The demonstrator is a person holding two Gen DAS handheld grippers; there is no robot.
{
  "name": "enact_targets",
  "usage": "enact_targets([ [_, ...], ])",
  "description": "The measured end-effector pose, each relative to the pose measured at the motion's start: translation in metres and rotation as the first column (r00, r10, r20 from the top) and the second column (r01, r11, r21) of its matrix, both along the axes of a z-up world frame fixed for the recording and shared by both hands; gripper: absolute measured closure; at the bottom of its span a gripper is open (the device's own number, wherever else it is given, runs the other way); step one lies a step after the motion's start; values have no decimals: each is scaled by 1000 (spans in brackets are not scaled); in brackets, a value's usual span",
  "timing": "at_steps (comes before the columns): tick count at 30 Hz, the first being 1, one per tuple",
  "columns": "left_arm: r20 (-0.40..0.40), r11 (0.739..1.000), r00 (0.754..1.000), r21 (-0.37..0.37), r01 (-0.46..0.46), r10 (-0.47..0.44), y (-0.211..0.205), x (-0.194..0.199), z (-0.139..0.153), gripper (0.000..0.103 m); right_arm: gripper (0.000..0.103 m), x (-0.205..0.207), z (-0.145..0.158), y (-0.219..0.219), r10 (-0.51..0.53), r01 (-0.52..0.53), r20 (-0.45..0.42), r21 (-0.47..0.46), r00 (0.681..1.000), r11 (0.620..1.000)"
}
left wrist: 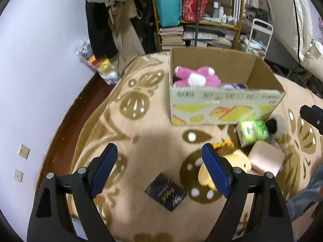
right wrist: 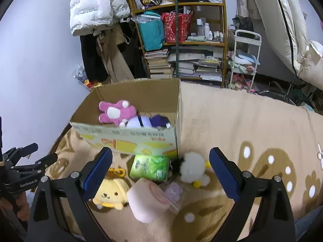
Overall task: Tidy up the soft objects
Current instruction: 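Grasp the black tissue pack with the left gripper while the right gripper grasps the white fluffy ball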
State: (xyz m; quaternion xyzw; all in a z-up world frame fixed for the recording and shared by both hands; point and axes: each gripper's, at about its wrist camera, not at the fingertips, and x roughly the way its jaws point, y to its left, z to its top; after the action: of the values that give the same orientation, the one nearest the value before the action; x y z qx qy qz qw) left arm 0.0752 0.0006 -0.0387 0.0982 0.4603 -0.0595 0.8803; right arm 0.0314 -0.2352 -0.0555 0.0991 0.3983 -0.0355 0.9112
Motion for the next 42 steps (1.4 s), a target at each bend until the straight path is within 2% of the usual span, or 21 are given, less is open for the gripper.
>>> enact_targets([
  [12,-87,999,996,32,-20,22,1,6,-33,19,2,6,-27,-8,-33,35,-78,26,996,999],
  [24,-179,995,980,69,-75,86,10,19,-60,19,2,18,-44,-19,-97,94,-118,-35,988,995],
  [27,-206,993,973,77,-89,103,12,22,-67,19,2,22,-48,-24,-125,119,-123,-60,984,991],
  [32,-261,991,958,88,-101,121,15,27,-84,19,2,25,-57,-37,-165,160,-147,-40,975,986],
  [37,-331,990,933,28,-140,141,21,30,-98,19,2,28,-67,-47,-200,198,-171,-25,965,980],
  [42,-361,986,918,32,-161,162,22,34,-112,19,2,31,-76,-49,-224,217,-197,-54,954,975],
])
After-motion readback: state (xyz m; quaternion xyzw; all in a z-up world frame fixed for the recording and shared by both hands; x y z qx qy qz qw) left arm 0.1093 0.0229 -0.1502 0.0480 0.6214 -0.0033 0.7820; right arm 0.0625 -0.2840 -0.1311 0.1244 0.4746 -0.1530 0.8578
